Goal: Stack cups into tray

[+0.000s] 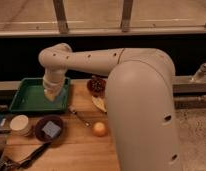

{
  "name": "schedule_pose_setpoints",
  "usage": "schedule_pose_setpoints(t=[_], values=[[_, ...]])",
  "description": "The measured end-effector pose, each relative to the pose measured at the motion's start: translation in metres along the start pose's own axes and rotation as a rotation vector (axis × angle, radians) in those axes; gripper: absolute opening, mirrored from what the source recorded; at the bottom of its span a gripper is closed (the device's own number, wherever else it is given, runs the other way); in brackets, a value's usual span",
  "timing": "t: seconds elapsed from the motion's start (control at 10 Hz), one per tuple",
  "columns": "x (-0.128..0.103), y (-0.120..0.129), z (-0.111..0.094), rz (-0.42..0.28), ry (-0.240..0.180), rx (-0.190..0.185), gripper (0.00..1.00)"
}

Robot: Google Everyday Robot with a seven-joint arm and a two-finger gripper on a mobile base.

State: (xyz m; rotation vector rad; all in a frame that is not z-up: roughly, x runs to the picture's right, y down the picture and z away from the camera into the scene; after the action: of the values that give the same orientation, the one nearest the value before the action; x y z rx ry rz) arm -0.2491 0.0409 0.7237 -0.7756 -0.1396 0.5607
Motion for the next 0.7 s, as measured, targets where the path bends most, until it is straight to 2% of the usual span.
schedule_pose_setpoints(t=[0.5,0.7], values=[[0.0016,-0.0029,-0.0003,0.005,0.001,0.002,0.0],[-0.0051,0.0043,-0.0014,-0.036,0.003,0.008,0.0]])
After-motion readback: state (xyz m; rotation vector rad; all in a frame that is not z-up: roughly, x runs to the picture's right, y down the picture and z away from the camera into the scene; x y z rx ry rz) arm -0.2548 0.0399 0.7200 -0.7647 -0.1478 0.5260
